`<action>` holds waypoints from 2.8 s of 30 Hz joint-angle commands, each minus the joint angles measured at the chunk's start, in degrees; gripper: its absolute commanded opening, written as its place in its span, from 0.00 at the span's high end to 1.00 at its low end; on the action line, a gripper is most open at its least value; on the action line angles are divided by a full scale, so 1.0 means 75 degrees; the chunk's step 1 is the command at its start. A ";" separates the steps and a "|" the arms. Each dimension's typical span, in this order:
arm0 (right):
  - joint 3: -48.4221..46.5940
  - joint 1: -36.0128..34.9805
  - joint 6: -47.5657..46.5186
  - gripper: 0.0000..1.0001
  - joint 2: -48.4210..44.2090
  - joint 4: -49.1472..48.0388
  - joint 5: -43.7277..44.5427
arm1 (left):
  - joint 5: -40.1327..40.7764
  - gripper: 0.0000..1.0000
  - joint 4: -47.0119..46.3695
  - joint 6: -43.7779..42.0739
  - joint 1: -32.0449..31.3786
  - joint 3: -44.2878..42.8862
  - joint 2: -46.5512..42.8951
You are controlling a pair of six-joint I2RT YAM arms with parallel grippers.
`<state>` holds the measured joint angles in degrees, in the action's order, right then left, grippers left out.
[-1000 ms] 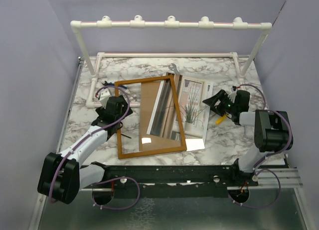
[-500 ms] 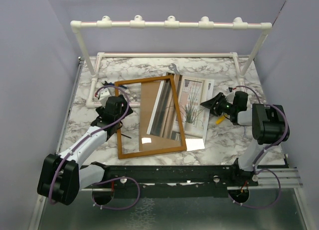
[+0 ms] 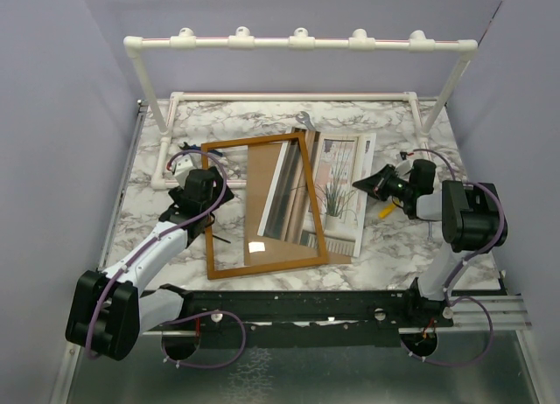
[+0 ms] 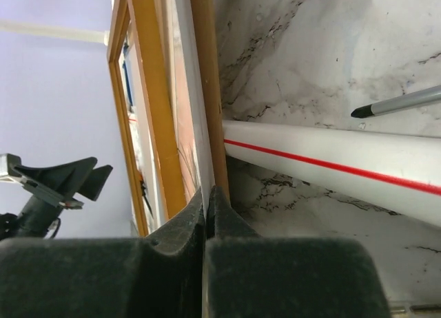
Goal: Take the photo out of the frame
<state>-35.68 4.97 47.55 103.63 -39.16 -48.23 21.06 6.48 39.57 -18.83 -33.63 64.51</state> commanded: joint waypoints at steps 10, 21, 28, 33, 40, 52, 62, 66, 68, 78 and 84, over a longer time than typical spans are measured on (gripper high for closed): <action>-0.0667 -0.0024 -0.1352 0.99 -0.1448 0.2587 0.1532 | -0.0136 0.01 0.0014 -0.0129 0.0061 -0.0084 -0.0087; -0.1638 -0.0026 -0.2003 0.99 -0.2743 0.5148 0.4398 | -0.0237 0.01 0.0022 -0.0088 0.0084 -0.0037 -0.0158; -0.2217 -0.0020 -0.2392 0.99 -0.3251 0.6602 0.6229 | -0.0377 0.01 -0.0080 -0.0076 0.0083 -0.0040 -0.0124; -0.2439 -0.0020 -0.2709 1.00 -0.3578 0.7087 0.7129 | -0.0708 0.01 -0.0334 -0.0021 0.0074 -0.0049 -0.0010; -0.3739 -0.0024 -0.3620 1.00 -0.3588 0.8454 0.7346 | -0.1421 0.02 -0.0816 0.0147 0.0036 0.0051 0.0161; -0.5989 -0.0022 -0.4996 0.99 -0.3296 1.1237 0.7465 | -0.1880 0.03 -0.0841 0.0056 -0.0054 0.0131 -0.0038; -0.6832 -0.0020 -0.5416 0.99 -0.3127 1.2493 0.8495 | -0.1895 0.03 -0.1019 0.0173 -0.0270 0.0084 0.0038; -0.6985 -0.0019 -0.5486 0.99 -0.3277 1.2657 0.8761 | -0.1754 0.04 -0.1033 0.0127 -0.0487 -0.0008 0.0081; -0.7012 -0.0020 -0.5554 0.99 -0.3563 1.2600 0.8372 | -0.1683 0.04 -0.1019 0.0106 -0.0579 -0.0036 0.0057; -0.7605 -0.0026 -0.5316 0.99 -0.4371 1.2270 0.4628 | -0.1436 0.04 -0.0876 0.0109 -0.0725 0.0009 -0.0182; -0.7544 -0.0025 -0.5025 0.99 -0.4596 1.1687 0.2721 | -0.1289 0.04 -0.0554 0.0032 -0.0724 -0.0065 -0.0355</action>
<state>-91.88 4.71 8.14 69.97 51.86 -13.39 9.08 0.40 40.23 -24.03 -33.30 63.59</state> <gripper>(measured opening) 0.007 0.966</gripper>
